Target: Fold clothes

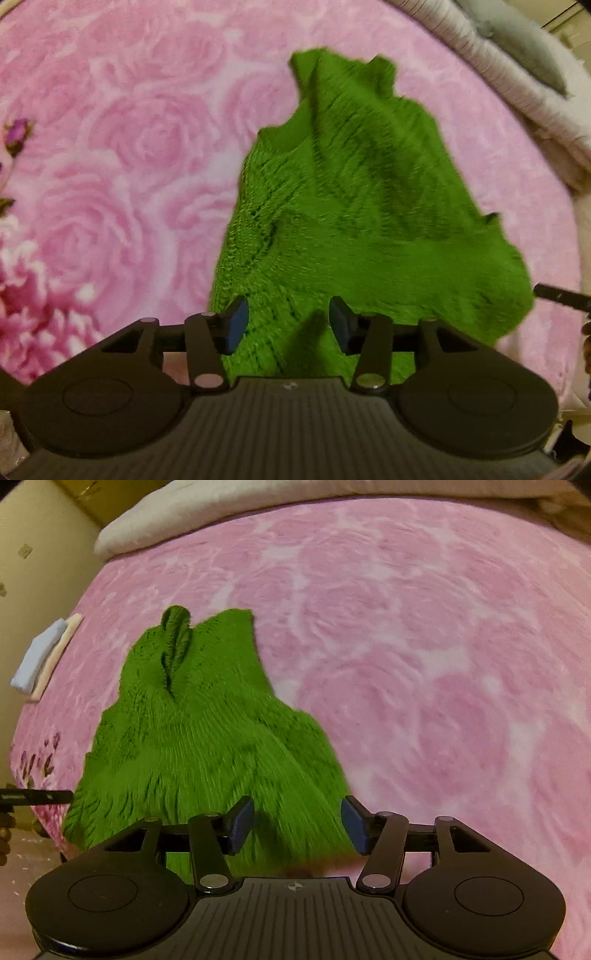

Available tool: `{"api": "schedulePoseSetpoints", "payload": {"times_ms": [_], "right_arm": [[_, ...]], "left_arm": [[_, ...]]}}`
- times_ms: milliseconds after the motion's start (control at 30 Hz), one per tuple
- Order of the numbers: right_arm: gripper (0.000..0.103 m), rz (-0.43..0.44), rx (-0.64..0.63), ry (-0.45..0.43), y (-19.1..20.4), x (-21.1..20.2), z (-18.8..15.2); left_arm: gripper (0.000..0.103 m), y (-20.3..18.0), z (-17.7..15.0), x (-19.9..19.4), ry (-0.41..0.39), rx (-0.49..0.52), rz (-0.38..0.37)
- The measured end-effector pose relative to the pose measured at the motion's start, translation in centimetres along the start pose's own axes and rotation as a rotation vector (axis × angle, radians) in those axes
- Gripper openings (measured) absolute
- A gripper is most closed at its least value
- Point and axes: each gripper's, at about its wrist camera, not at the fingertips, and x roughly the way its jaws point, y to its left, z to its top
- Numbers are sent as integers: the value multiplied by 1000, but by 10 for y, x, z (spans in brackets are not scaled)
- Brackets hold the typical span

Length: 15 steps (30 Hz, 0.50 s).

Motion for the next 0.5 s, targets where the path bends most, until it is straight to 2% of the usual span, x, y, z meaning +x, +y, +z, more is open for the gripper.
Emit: {"api": "schedulePoseSetpoints", "payload": {"times_ms": [33, 100, 133, 167, 200, 367, 500], "right_arm": [[58, 0, -7, 11, 1, 9, 2], [58, -2, -12, 35, -2, 28, 3], [52, 17, -11, 51, -4, 32, 1], [38, 43, -28, 57, -4, 33, -4], [13, 46, -63, 50, -1, 29, -10], [8, 99, -145, 42, 3, -8, -51], [8, 75, -163, 132, 1, -28, -89]], "left_arm": [[32, 1, 1, 7, 5, -2, 6], [0, 1, -9, 3, 6, 6, -25], [0, 2, -15, 0, 7, 11, -42], [0, 2, -20, -3, 7, 15, -59], [0, 2, -25, -5, 8, 19, -76], [0, 10, -73, -36, 42, -3, -116], [0, 24, -110, -51, 112, -61, -35]]}}
